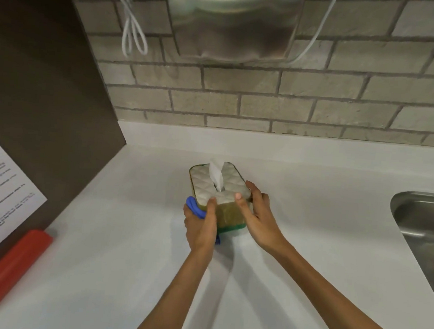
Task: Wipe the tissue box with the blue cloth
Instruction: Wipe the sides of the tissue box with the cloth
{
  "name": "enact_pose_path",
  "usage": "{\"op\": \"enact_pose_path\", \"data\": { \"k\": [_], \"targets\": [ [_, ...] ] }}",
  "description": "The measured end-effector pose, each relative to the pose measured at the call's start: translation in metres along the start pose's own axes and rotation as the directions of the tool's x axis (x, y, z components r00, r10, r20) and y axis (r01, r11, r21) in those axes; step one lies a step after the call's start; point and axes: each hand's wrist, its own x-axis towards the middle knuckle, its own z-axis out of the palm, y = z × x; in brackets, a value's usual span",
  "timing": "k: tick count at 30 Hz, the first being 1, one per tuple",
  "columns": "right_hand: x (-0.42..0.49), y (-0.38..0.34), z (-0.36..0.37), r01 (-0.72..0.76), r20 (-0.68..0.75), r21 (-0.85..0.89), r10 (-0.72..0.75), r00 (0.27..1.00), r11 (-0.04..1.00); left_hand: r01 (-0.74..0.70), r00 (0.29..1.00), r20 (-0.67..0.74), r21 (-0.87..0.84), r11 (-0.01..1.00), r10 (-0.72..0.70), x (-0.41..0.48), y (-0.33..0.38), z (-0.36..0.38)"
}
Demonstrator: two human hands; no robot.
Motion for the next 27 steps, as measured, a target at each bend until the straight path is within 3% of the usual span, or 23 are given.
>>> {"op": "enact_pose_path", "data": {
  "k": [11, 15, 20, 23, 27],
  "targets": [
    [-0.049, 0.006, 0.025, 0.077, 0.032, 0.066, -0.079, 0.996, 0.995, -0.062, 0.998, -0.006, 0.061, 0.996, 0.063, 0.023, 0.009, -0.012],
    [-0.064, 0.007, 0.036, 0.078, 0.094, 0.101, -0.087, 0.992, 0.992, -0.147, 0.989, -0.005, 0.104, 0.984, 0.148, 0.038, 0.017, -0.021],
    [-0.067, -0.003, 0.031, -0.050, 0.142, 0.068, 0.040, 0.989, 0.996, -0.203, 0.977, 0.104, 0.174, 0.964, 0.187, 0.055, 0.031, -0.028],
    [-0.047, -0.003, 0.007, -0.014, -0.086, 0.083, 0.021, 0.996, 0.996, -0.231, 0.966, 0.165, 0.186, 0.955, 0.201, 0.065, 0.038, -0.031],
    [-0.003, 0.004, -0.029, -0.015, -0.399, 0.145, 0.072, 0.914, 0.989, -0.221, 0.971, 0.127, 0.131, 0.966, 0.204, 0.074, 0.036, -0.035]
  ]
}}
